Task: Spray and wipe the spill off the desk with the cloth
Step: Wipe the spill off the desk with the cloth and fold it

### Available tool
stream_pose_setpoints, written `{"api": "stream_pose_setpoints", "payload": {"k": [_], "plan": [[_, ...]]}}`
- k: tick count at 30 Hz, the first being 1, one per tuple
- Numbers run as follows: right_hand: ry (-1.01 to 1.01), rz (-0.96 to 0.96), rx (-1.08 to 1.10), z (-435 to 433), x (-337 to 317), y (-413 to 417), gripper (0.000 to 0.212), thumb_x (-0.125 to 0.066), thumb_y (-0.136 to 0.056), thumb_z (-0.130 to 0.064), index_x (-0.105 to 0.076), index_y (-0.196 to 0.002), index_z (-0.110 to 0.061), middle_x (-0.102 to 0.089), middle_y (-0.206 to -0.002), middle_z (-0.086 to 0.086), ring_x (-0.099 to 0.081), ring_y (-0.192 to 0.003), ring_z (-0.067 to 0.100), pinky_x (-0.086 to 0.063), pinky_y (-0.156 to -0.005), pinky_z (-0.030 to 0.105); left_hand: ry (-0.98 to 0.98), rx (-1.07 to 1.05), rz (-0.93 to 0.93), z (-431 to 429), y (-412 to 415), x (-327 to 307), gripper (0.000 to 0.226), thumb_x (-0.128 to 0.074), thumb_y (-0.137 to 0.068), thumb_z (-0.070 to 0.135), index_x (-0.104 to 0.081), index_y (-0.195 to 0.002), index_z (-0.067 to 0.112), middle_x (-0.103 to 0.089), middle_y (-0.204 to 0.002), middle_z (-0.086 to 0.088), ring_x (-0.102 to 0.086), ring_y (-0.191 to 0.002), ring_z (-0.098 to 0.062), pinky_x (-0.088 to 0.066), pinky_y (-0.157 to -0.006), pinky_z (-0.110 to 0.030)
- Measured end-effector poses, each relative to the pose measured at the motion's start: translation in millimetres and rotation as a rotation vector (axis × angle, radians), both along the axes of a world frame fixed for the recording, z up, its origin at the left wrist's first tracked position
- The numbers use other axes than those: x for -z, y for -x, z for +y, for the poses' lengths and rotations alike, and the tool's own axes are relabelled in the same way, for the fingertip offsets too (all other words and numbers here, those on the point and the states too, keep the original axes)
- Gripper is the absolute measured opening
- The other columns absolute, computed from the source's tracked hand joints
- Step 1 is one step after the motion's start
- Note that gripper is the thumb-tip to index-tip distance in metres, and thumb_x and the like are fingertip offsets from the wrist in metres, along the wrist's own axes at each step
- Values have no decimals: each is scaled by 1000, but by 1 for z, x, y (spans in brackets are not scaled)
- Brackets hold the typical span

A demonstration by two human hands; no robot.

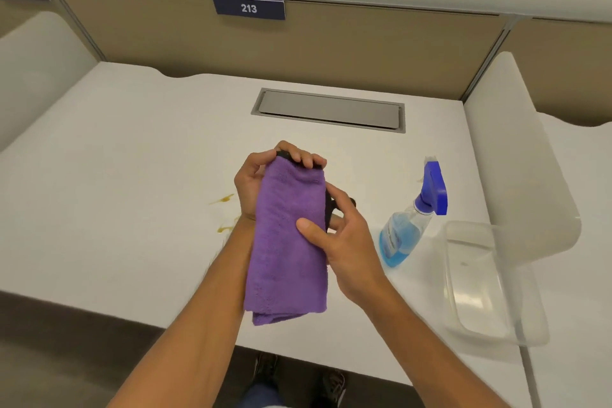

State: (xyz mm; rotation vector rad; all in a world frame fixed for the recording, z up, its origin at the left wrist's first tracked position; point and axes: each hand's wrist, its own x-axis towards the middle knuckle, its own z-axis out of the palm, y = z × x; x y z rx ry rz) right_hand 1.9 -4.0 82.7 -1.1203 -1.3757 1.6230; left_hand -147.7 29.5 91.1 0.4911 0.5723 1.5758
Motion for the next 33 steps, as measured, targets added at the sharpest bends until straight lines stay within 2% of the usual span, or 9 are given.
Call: {"api": "stream_pose_setpoints", "payload": {"k": [3,5,8,11,14,18,23,28,33], "plan": [[-266,-218,-3,7,-2,4,64,-74,-87,-40,-44,-144,-39,-56,-120,-34,-61,-105,-9,-53,-86,10,-15,38,108,-8,23,5,38,-37,-92,26,-62,-99,-2,-64,-118,-29,-58,-114,-44,-46,-104,-50],[-419,-338,-31,13,0,6,63,-68,-93,-38,-39,-149,-37,-59,-118,-26,-62,-97,-7,-49,-84,4,29,3,215,-12,39,9,49,-34,-98,29,-60,-118,-6,-53,-139,-34,-53,-127,-48,-44,-109,-53],[-731,-572,-67,30,16,8,59,-62,-98,-28,-38,-151,-33,-71,-116,-6,-68,-89,13,-58,-80,24,150,-69,484,-12,66,26,57,-35,-101,36,-57,-138,-1,-60,-142,-21,-54,-135,-35,-36,-118,-53],[-937,-776,-45,53,37,13,56,-59,-95,-20,-43,-149,-30,-72,-102,3,-68,-73,26,-58,-58,42,264,-137,815,-18,94,44,51,-43,-95,46,-62,-137,23,-62,-143,4,-53,-136,-9,-34,-121,-45],[-1002,-1018,-21,81,53,18,60,-62,-88,-14,-48,-145,-26,-68,-88,6,-62,-59,30,-51,-44,38,338,-217,1216,-23,131,68,54,-48,-94,53,-54,-144,34,-44,-159,11,-34,-148,-2,-23,-126,-44],[-1012,-1389,-41,103,72,30,76,-78,-66,9,-58,-137,-11,-61,-78,13,-44,-47,25,-28,-43,24,311,-189,1825,-35,183,109,75,-30,-96,66,-20,-162,31,-3,-171,9,5,-158,-8,3,-128,-40],[-978,-1665,-149,110,110,56,77,-86,-52,4,-67,-125,-9,-64,-78,16,-55,-48,25,-30,-39,24,341,-38,2094,-44,241,155,85,-11,-92,72,-3,-164,26,9,-171,1,12,-157,-17,4,-128,-46],[-621,-1541,-182,98,126,83,82,-66,-85,-8,-26,-156,-15,-64,-99,11,-52,-70,26,-35,-55,32,368,143,2137,-54,286,192,86,-5,-90,73,-1,-163,28,12,-171,2,15,-157,-16,6,-127,-48],[-672,-1492,-123,107,156,75,61,-56,-92,-39,-39,-146,-19,-57,-132,13,-50,-118,32,-41,-99,47,329,203,2160,-54,305,211,78,-3,-95,68,3,-163,31,16,-170,5,19,-156,-15,11,-127,-47]]}}
